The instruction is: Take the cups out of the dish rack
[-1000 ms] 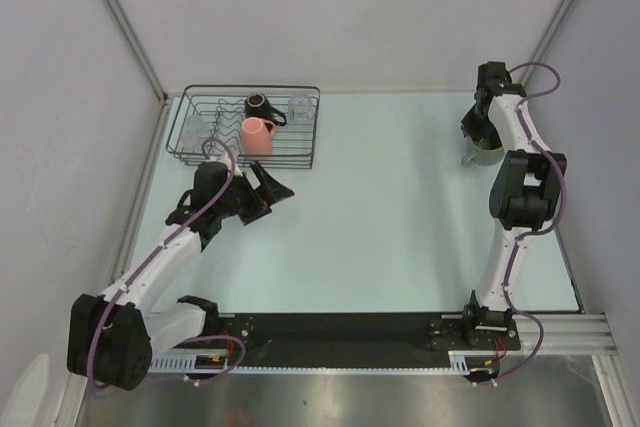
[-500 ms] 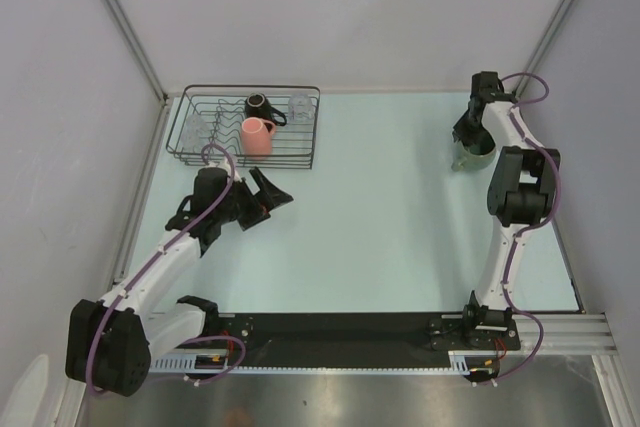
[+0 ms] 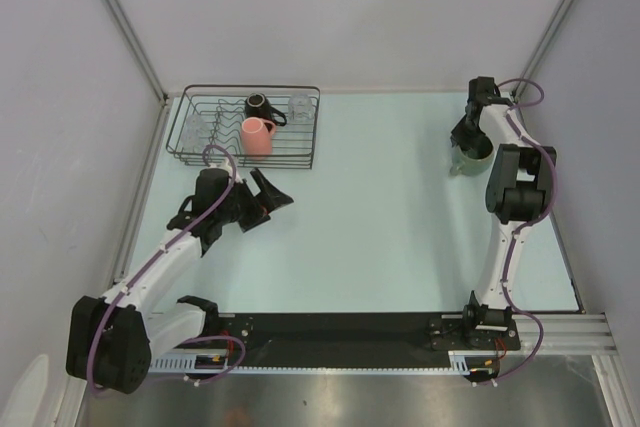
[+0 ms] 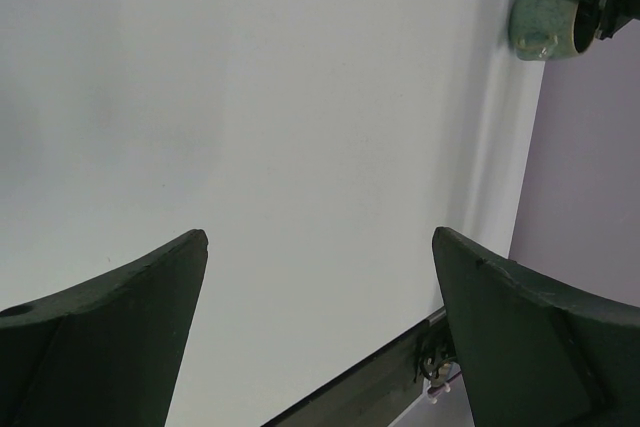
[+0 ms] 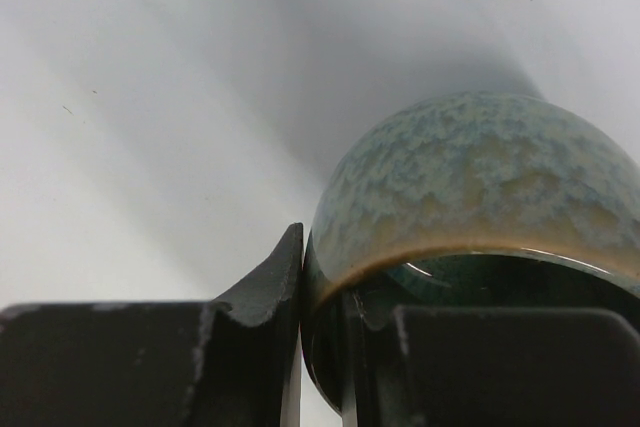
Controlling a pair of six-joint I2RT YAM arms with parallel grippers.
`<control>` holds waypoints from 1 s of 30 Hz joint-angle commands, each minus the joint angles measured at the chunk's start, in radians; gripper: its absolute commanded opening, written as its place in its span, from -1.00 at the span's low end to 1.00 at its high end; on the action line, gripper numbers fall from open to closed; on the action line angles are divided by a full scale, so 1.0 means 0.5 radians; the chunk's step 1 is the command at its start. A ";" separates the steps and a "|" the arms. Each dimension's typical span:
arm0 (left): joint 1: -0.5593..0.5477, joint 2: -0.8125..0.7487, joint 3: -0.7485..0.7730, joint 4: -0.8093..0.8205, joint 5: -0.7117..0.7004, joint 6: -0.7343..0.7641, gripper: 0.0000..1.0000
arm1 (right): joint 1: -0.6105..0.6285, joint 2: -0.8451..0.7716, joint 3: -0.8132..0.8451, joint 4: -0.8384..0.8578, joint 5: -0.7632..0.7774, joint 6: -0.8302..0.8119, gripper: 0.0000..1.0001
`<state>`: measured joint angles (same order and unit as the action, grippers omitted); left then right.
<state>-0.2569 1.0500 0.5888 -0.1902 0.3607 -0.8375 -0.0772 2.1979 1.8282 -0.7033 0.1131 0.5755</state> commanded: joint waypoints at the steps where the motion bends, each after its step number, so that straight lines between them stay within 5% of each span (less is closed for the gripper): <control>1: -0.017 0.014 0.025 0.034 -0.013 0.009 0.99 | 0.013 -0.112 -0.009 0.142 0.022 0.012 -0.34; 3: -0.020 0.005 0.037 0.031 -0.013 0.024 1.00 | 0.026 -0.168 -0.036 0.185 0.016 0.021 0.06; 6: -0.020 -0.002 0.053 0.031 -0.019 0.040 1.00 | 0.047 -0.275 -0.033 0.247 0.004 0.039 0.33; 16: -0.023 -0.001 0.151 -0.027 -0.074 0.116 1.00 | 0.148 -0.720 -0.017 0.363 -0.081 0.092 0.44; 21: -0.069 -0.051 0.579 -0.484 -0.794 0.371 0.99 | 0.350 -1.112 -0.205 0.548 -0.171 0.027 0.52; 30: -0.072 0.176 0.976 -0.531 -1.080 0.595 1.00 | 0.764 -1.496 -0.569 0.575 -0.171 0.021 0.53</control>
<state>-0.2863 1.0897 1.0042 -0.4335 -0.0662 -0.6342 0.2218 1.5120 1.6630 -0.4381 0.0303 0.5983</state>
